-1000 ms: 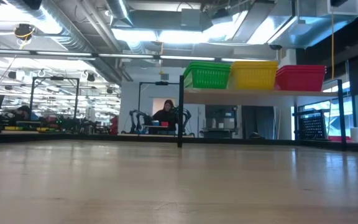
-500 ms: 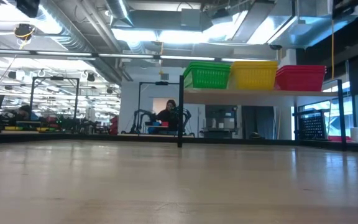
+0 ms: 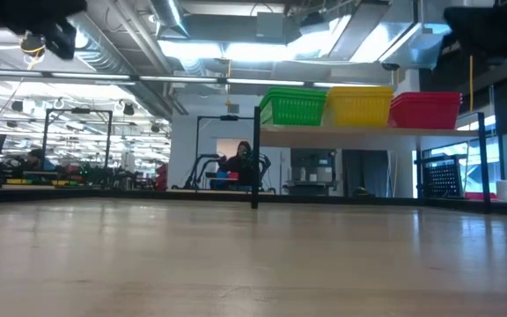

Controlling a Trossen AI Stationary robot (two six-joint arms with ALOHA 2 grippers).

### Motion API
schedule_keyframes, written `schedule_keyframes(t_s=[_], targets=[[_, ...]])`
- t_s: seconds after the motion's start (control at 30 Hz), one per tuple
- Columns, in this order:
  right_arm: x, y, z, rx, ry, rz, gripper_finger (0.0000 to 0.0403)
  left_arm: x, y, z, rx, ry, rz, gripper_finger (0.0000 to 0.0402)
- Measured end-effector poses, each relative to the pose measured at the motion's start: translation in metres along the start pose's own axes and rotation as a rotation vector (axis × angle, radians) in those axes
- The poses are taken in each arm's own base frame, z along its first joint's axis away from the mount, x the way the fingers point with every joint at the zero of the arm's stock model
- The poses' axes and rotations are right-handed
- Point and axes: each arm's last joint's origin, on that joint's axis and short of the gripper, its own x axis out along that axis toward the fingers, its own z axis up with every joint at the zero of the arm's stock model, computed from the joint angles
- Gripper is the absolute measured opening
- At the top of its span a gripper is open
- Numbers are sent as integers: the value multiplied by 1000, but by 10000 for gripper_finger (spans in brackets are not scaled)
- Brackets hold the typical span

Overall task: Stack baskets on shelf by color
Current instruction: Return to Home Position

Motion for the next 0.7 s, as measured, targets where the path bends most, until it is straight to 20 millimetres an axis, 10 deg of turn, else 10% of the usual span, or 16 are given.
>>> schedule_keyframes(t_s=[0.33,0.7], targets=[[1,1,-30,56,54,4,0,13,-2,-63,-16,11,25,0],[1,1,-33,71,80,6,0,13,-1,-68,17,49,32,0]])
